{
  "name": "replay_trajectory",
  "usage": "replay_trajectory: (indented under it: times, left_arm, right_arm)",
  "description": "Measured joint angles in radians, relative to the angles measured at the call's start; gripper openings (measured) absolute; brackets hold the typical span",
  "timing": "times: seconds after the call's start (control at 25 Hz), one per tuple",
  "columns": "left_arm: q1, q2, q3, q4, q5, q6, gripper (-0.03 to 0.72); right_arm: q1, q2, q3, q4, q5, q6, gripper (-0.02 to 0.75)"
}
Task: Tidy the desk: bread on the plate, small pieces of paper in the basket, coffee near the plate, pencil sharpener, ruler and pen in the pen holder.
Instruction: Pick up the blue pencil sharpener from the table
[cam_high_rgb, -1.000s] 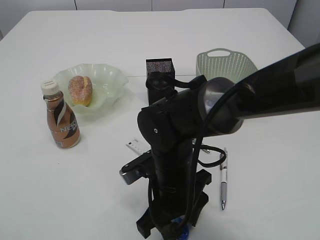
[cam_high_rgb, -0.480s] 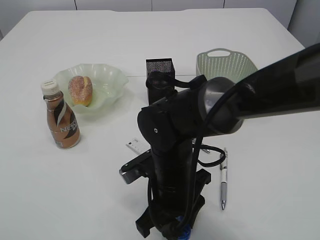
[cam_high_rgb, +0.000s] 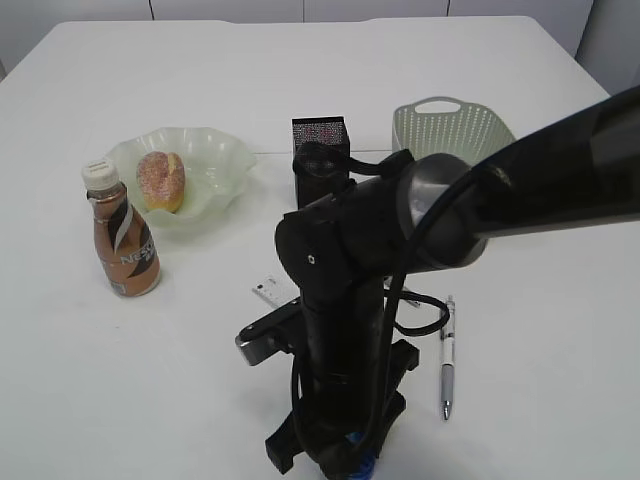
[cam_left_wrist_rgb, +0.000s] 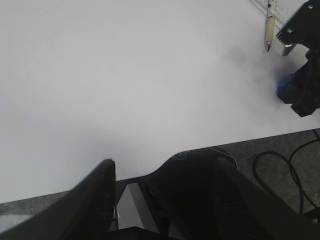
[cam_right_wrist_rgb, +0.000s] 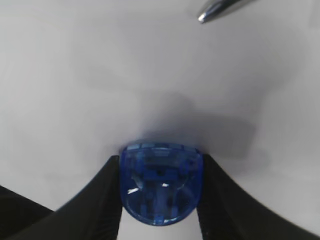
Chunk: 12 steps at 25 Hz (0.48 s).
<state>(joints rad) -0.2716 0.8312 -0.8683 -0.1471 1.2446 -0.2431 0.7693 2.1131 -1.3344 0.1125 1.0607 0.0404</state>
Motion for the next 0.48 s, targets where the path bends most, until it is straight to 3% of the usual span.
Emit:
replay_trajectory:
  times: [0.48]
  left_arm:
    - [0.000, 0.000, 0.000, 0.000, 0.000, 0.000, 0.446]
  right_arm:
    - [0.000, -0.155, 0.000, 0.014, -0.063, 0.042, 0.340]
